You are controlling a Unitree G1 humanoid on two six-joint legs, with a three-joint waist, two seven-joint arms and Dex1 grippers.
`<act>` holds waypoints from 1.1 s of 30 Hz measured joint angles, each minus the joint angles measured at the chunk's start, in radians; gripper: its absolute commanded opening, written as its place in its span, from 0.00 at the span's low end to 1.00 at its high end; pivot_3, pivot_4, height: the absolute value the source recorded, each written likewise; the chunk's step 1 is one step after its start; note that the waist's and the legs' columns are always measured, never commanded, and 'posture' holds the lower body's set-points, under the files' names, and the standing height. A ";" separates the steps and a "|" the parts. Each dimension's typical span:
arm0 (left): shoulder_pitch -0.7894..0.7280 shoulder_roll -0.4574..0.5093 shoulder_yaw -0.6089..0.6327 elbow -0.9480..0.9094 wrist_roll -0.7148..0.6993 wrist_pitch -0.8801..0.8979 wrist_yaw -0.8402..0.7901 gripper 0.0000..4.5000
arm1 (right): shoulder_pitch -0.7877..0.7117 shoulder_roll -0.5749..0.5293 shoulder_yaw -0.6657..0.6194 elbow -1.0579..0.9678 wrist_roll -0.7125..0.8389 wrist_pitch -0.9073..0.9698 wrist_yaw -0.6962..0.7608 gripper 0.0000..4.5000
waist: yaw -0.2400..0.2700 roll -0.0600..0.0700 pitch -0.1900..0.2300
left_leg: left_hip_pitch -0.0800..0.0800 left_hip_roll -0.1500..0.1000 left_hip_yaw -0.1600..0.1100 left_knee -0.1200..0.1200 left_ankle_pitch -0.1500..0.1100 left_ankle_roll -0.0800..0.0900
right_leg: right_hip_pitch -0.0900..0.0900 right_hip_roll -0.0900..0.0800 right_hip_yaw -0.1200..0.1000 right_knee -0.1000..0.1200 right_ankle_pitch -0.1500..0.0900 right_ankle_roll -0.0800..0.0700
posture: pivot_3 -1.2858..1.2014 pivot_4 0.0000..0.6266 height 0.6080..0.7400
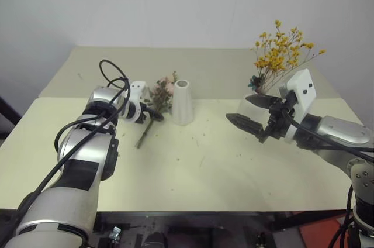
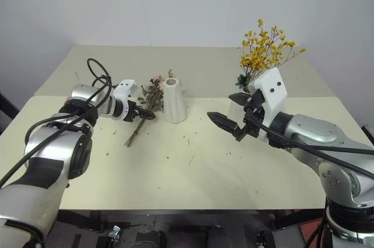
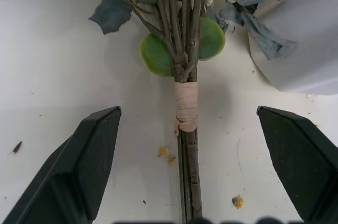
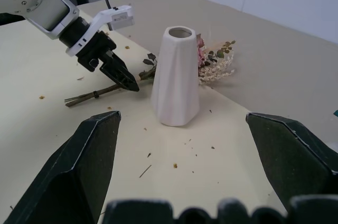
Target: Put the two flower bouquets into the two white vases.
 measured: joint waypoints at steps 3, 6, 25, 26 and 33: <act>0.000 -0.015 0.032 0.013 0.009 -0.026 0.036 1.00 | 0.000 0.006 0.000 0.002 -0.006 0.000 -0.005 1.00 | 0.001 0.000 0.000 | 0.000 0.000 0.000 0.000 0.000 0.000 | 0.000 0.000 0.000 0.000 0.000 0.000 | 0.52 0.24 1.00; 0.000 -0.042 0.057 0.022 0.013 -0.047 0.061 0.82 | 0.000 0.008 0.000 0.003 -0.009 0.000 -0.008 1.00 | 0.002 0.000 0.000 | 0.000 0.000 0.000 0.000 0.000 0.000 | 0.000 0.000 0.000 0.000 0.000 0.000 | 0.52 0.24 1.00; 0.000 -0.064 0.156 0.037 0.055 -0.131 0.265 0.03 | 0.018 0.009 -0.008 -0.009 -0.002 0.000 -0.041 1.00 | -0.001 0.000 0.000 | 0.001 0.000 0.000 0.000 0.000 0.000 | 0.000 0.000 0.000 0.001 0.000 0.000 | 0.52 0.24 1.00; 0.000 -0.059 0.167 0.037 0.054 -0.136 0.284 0.03 | 0.021 0.009 -0.009 -0.009 -0.001 0.000 -0.041 1.00 | -0.001 0.000 0.000 | 0.001 0.000 0.000 0.000 0.000 0.000 | 0.000 0.000 0.000 0.001 0.000 0.000 | 0.52 0.24 1.00; -0.022 0.009 0.416 0.035 -0.099 -0.321 0.447 0.03 | 0.018 0.009 -0.014 -0.010 0.015 0.001 -0.047 1.00 | 0.000 0.000 0.000 | 0.000 0.000 0.000 0.000 0.000 0.000 | 0.000 0.000 0.000 0.000 0.004 -0.005 | 0.52 0.24 1.00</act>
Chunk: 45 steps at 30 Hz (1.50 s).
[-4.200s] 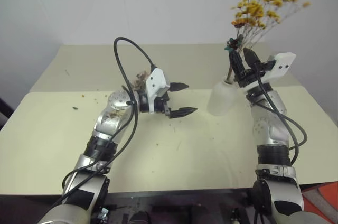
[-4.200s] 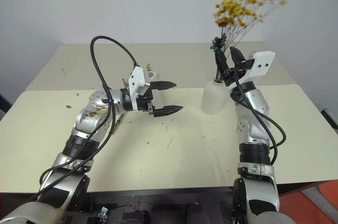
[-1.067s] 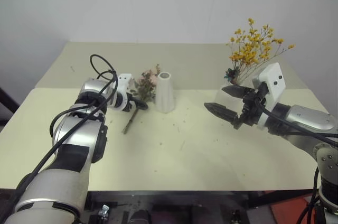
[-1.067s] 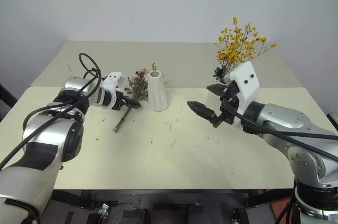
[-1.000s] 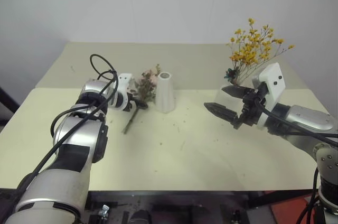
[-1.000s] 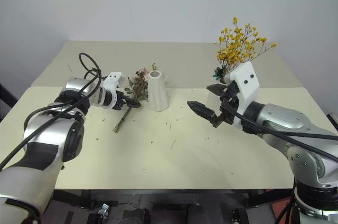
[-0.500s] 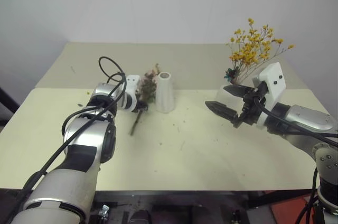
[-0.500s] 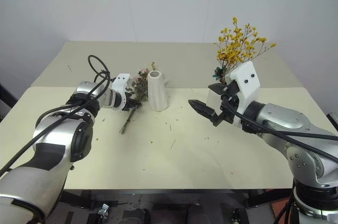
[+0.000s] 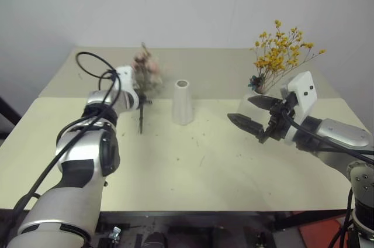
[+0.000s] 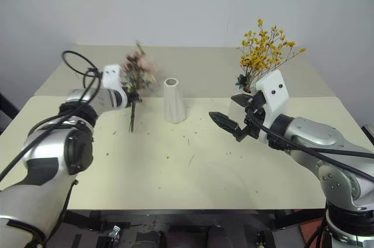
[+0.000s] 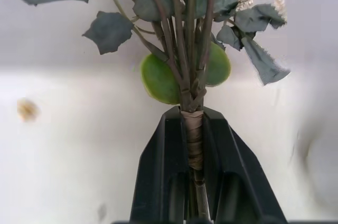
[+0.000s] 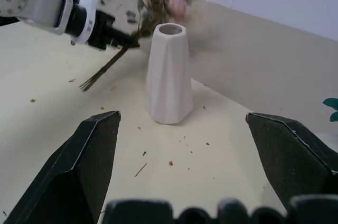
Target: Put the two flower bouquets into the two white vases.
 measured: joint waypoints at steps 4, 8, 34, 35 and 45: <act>-0.062 0.049 0.115 -0.031 -0.096 -0.122 -0.047 0.03 | -0.003 -0.004 -0.001 -0.002 0.000 -0.001 0.006 1.00 | 0.001 0.000 0.000 | 0.000 0.000 0.000 0.000 0.000 0.000 | 0.000 0.000 0.000 -0.001 0.000 0.000 | 0.52 0.24 1.00; -0.073 0.061 0.197 -0.050 -0.180 -0.239 -0.185 0.03 | 0.049 -0.012 0.003 -0.031 -0.028 -0.050 0.049 1.00 | 0.001 0.000 0.000 | 0.001 0.000 0.000 0.000 0.000 0.000 | 0.001 0.000 0.000 0.000 0.000 0.000 | 0.52 0.24 1.00; -0.073 -0.134 0.346 -0.021 -0.349 -0.510 -0.590 0.03 | 0.148 0.043 0.044 -0.148 -0.152 -0.136 -0.026 1.00 | -0.001 0.000 0.000 | 0.001 0.000 0.000 0.001 0.000 0.000 | 0.001 0.000 0.000 0.000 0.000 0.000 | 0.52 0.24 1.00; -0.073 -0.140 0.346 -0.020 -0.348 -0.516 -0.594 0.03 | 0.150 0.043 0.044 -0.150 -0.152 -0.135 -0.030 1.00 | -0.001 0.000 0.000 | 0.001 0.000 0.000 0.001 0.000 0.000 | 0.001 0.000 0.000 0.000 0.000 0.000 | 0.52 0.24 1.00; -0.048 -0.183 0.277 -0.010 -0.270 -0.601 -0.587 0.03 | 0.178 0.045 0.037 -0.189 -0.157 -0.134 -0.069 1.00 | -0.001 0.000 0.000 | 0.001 0.000 0.000 0.001 0.000 0.000 | 0.002 0.000 0.000 0.000 0.000 0.000 | 0.52 0.24 1.00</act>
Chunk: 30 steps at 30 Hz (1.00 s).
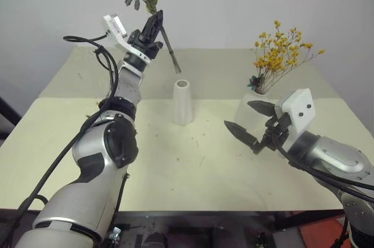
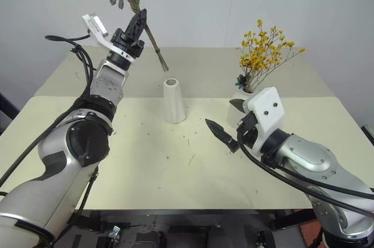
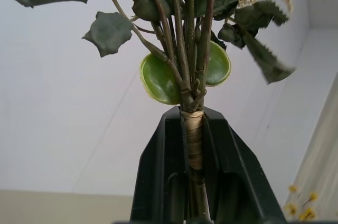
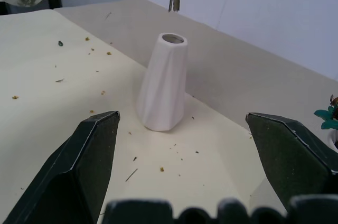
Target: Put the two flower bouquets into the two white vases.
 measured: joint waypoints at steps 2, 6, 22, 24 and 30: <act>0.010 -0.002 -0.008 0.010 0.012 -0.001 0.009 0.03 | 0.010 0.000 -0.004 -0.011 0.001 0.002 -0.007 1.00 | 0.000 0.000 0.000 | 0.000 0.000 0.000 0.000 0.000 0.000 | 0.000 0.000 0.000 0.000 0.000 0.000 | 0.52 0.24 1.00; 0.014 -0.008 -0.017 0.013 0.034 -0.017 0.024 0.03 | 0.017 0.001 -0.027 -0.037 0.019 0.005 -0.030 1.00 | 0.000 0.000 0.000 | 0.000 0.000 0.000 0.000 0.000 0.000 | 0.000 0.000 0.000 0.000 0.000 0.000 | 0.52 0.24 1.00; 0.019 -0.043 -0.016 0.014 0.057 -0.036 0.084 0.03 | 0.082 0.009 -0.062 -0.084 0.044 0.015 -0.102 1.00 | 0.001 0.000 0.000 | 0.000 0.000 0.000 0.000 0.000 0.000 | 0.000 0.000 0.000 0.000 0.000 0.000 | 0.52 0.24 1.00; 0.027 -0.045 -0.019 0.014 0.066 -0.037 0.088 0.03 | 0.089 0.012 -0.062 -0.094 0.049 0.015 -0.109 1.00 | 0.001 0.000 0.000 | 0.001 0.000 0.000 0.000 0.000 0.000 | 0.001 0.000 0.000 0.000 0.000 0.000 | 0.52 0.24 1.00; 0.041 -0.049 -0.027 0.015 0.087 -0.038 0.094 0.03 | 0.099 0.013 -0.069 -0.105 0.060 0.015 -0.128 1.00 | 0.002 0.000 0.000 | 0.000 0.000 0.000 0.000 0.000 0.000 | 0.001 0.000 0.000 0.000 0.000 0.000 | 0.52 0.24 1.00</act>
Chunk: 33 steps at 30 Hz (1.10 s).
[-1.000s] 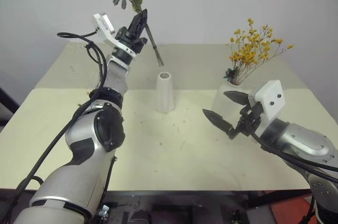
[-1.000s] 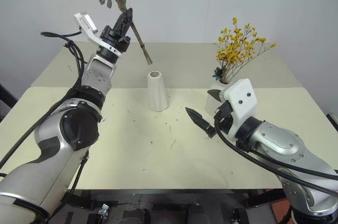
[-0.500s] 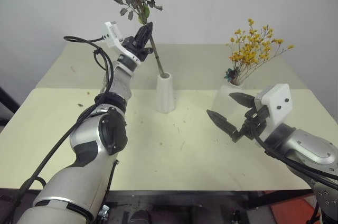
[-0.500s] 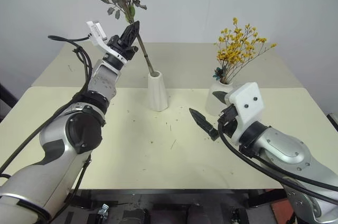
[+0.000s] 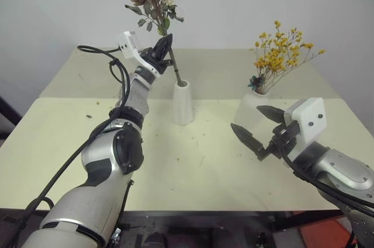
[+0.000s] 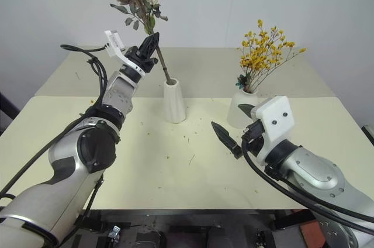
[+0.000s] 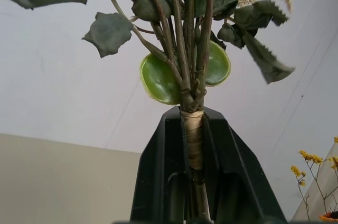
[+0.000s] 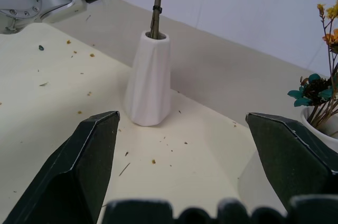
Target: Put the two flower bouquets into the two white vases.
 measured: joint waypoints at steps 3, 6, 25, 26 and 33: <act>0.001 -0.011 -0.012 0.000 0.016 -0.001 -0.003 0.03 | 0.000 0.004 0.000 0.000 0.001 0.000 -0.013 1.00 | 0.001 0.000 0.000 | 0.000 0.000 0.000 0.000 0.000 0.000 | 0.000 0.000 0.000 0.000 0.000 0.000 | 0.52 0.24 1.00; 0.005 -0.017 -0.014 0.000 0.018 -0.001 -0.006 0.03 | 0.010 0.004 -0.001 -0.005 0.001 0.000 -0.019 1.00 | -0.001 0.000 0.000 | 0.000 0.000 0.000 0.000 0.000 0.000 | 0.000 0.000 0.000 0.000 0.000 0.000 | 0.52 0.24 1.00; 0.040 -0.035 -0.099 -0.001 0.081 -0.073 -0.119 0.03 | 0.043 0.006 -0.001 -0.007 -0.037 -0.017 -0.007 1.00 | 0.000 0.000 0.000 | 0.000 0.000 0.000 0.000 0.000 0.000 | 0.000 0.000 0.000 0.000 0.000 0.000 | 0.52 0.24 1.00; 0.041 -0.035 -0.102 -0.001 0.083 -0.074 -0.119 0.03 | 0.043 0.007 -0.001 -0.007 -0.041 -0.018 -0.006 1.00 | 0.000 0.000 0.000 | 0.000 0.000 0.000 0.000 0.000 0.000 | 0.000 0.000 0.000 0.000 0.000 0.000 | 0.52 0.24 1.00; 0.060 -0.035 -0.140 -0.001 0.118 -0.093 -0.117 0.03 | 0.047 0.009 0.001 -0.005 -0.065 -0.039 0.015 1.00 | 0.000 0.000 0.000 | 0.001 0.000 0.000 0.000 0.000 0.000 | 0.000 0.000 0.000 0.000 0.000 0.000 | 0.52 0.24 1.00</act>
